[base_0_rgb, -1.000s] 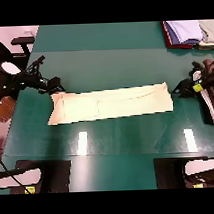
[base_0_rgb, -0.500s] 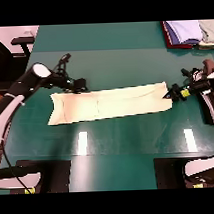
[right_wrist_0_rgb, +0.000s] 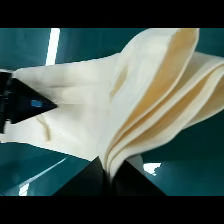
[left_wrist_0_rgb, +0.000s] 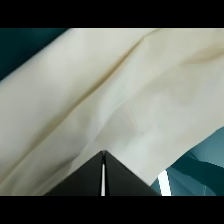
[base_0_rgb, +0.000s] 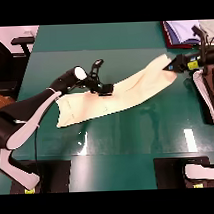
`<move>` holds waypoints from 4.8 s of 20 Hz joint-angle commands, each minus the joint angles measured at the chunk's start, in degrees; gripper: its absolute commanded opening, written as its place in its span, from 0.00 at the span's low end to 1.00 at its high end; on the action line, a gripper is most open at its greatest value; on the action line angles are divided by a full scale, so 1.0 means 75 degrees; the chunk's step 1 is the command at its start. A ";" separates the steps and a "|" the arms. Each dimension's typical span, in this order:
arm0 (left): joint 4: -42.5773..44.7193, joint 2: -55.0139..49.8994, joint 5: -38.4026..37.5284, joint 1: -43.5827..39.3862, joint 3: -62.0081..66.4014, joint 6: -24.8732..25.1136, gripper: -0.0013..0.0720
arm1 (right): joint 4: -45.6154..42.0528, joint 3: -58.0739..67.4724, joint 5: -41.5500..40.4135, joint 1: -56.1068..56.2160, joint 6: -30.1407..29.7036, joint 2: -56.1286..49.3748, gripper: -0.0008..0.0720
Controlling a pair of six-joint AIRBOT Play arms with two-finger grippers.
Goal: Fold the shirts.
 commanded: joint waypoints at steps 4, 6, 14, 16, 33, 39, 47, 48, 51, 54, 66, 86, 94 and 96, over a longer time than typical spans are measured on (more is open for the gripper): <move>0.0020 -0.0612 -0.0096 -0.0315 0.0417 -0.0230 0.05 | 0.0723 0.1204 -0.0087 0.1253 0.0385 0.0495 0.03; 0.0015 -0.0609 -0.0087 -0.0315 0.0417 -0.0230 0.05 | 0.0924 0.1335 -0.0172 0.1609 0.0382 0.0495 0.03; 0.0321 -0.0280 -0.1262 0.0338 0.1285 -0.0201 0.05 | 0.1003 0.1335 -0.0702 0.2894 0.0344 0.0495 0.03; 0.0641 0.0350 -0.1352 0.0909 0.1440 -0.0201 0.05 | 0.1020 0.1335 -0.0898 0.3316 0.0341 0.0452 0.03; 0.2361 0.4651 -0.2069 0.4739 0.1486 -0.0198 0.05 | 0.1233 0.3019 -0.0915 0.6306 -0.0525 -0.2964 0.66; 0.2363 0.4645 -0.2238 0.4739 0.1486 -0.0195 0.05 | 0.0344 0.0647 -0.0828 0.3847 0.0096 -0.2104 0.66; 0.2127 0.4546 -0.2323 0.4698 0.1405 -0.0195 0.05 | 0.0207 -0.1507 -0.2363 0.2868 0.0688 -0.1874 0.90; 0.2104 0.4546 -0.2317 0.4698 0.1390 -0.0198 0.05 | 0.0210 -0.1478 -0.2393 0.3040 0.0688 -0.1979 0.90; 0.2043 0.4546 -0.2323 0.4698 0.1390 -0.0198 0.05 | 0.0580 -0.1049 -0.2244 0.3585 0.0691 -0.2614 0.85; 0.2040 0.4546 -0.2454 0.4698 0.1390 -0.0198 0.05 | 0.1361 -0.0495 -0.2110 0.4086 0.0691 -0.3366 0.77; 0.1891 0.4549 -0.2480 0.3118 0.1390 -0.0041 0.05 | -0.0332 0.1413 -0.2186 0.3232 0.1250 -0.2594 0.03; 0.1827 0.4546 -0.1778 0.2209 0.1390 -0.0268 0.05 | -0.0988 0.1428 -0.3552 -0.4535 0.1408 -0.0624 0.03; 0.1807 0.4549 -0.1810 0.2209 0.1390 -0.0265 0.05 | -0.0058 0.3273 -0.3564 -0.4497 0.0743 -0.0635 0.03; 0.1807 0.4546 -0.1894 0.2209 0.1390 -0.0262 0.05 | -0.0064 0.3821 -0.3179 -0.4549 0.0743 -0.0635 0.03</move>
